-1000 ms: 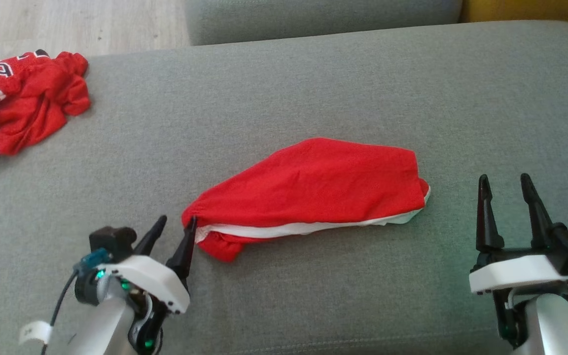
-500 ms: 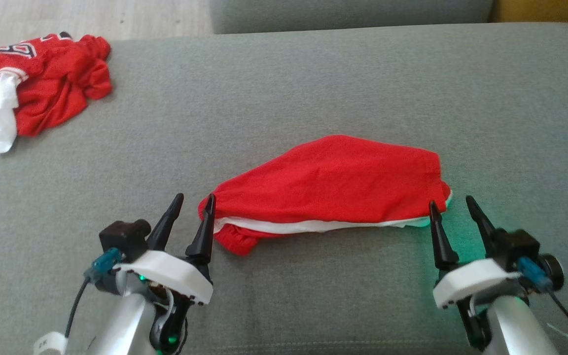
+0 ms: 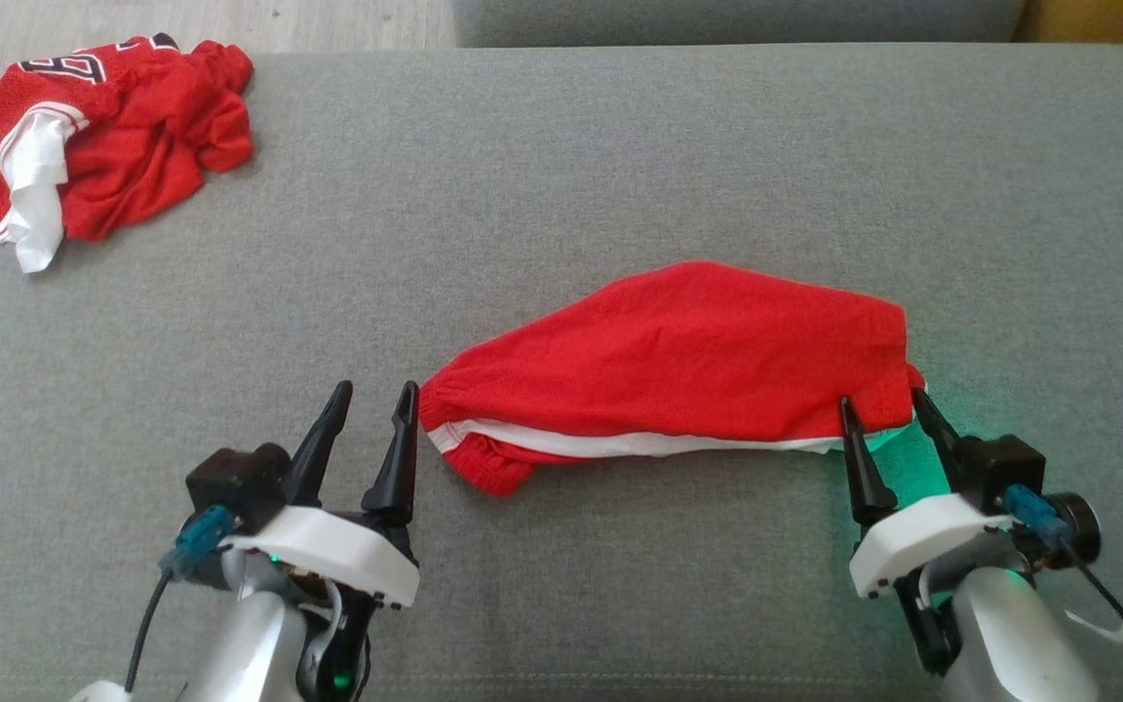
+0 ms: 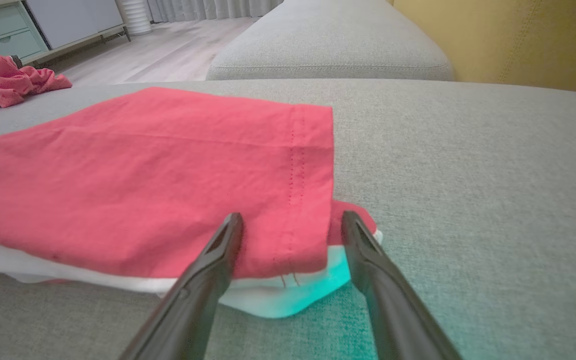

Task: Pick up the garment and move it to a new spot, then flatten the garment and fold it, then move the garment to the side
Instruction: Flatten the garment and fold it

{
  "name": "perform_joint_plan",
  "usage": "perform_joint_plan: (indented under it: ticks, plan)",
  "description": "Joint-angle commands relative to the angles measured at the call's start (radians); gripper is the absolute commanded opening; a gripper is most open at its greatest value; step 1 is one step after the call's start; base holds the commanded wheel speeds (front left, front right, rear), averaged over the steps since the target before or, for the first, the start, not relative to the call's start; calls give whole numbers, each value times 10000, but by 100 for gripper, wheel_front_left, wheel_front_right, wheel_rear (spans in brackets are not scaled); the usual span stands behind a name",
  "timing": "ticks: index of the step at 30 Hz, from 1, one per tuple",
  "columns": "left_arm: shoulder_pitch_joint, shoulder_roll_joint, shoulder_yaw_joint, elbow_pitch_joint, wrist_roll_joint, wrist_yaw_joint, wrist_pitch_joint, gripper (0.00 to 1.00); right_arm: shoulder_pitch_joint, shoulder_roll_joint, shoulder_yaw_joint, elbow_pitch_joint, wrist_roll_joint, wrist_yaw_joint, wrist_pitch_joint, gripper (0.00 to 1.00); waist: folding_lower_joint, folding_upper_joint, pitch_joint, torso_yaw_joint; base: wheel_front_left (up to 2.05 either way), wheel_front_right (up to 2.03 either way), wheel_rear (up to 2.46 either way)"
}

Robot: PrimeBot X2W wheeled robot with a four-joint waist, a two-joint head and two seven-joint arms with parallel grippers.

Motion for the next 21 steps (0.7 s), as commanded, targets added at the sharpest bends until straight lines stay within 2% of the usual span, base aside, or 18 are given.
perform_joint_plan:
  ticks: [1, 3, 7, 8, 11, 12, 13, 21]
  plan:
    - [-196, 13, 400, -327, 98, 14, -121, 100, -365, -37, 286, -219, 15, 75, -109, 100, -1, 0, 0, -5, 0, 0, 0]
    - [-176, -7, 446, -331, 144, -5, -122, 100, -386, -37, 412, -262, 83, 75, -109, 100, -1, 0, 1, -30, 0, 0, 0]
    - [-156, -36, 519, -313, 210, -36, -122, 100, -370, -37, 644, -505, 186, 75, -109, 80, -1, 0, 7, -123, 0, 0, 0]
    - [-158, -46, 534, -297, 236, -48, -122, 100, -362, -37, 800, -529, 230, 75, -109, 51, -1, 0, 8, -168, 0, 0, 0]
    - [-165, -57, 546, -278, 258, -69, -122, 100, -391, -37, 969, -426, 270, 75, -109, 27, -1, 0, 16, -225, 0, 0, 0]
    - [-168, -60, 556, -272, 265, -74, -122, 100, -407, -37, 1003, -397, 286, 75, -109, 11, -1, 0, 21, -242, 0, 0, 0]
    - [-171, -62, 566, -265, 272, -79, -122, 100, -423, -37, 1036, -369, 303, 75, -109, 0, -1, 0, 26, -257, 0, 0, 0]
    - [-139, -71, 640, -235, 307, -111, -122, 100, -341, -37, 716, -895, 521, 75, -109, 0, -1, 0, 9, -437, 0, 0, 0]
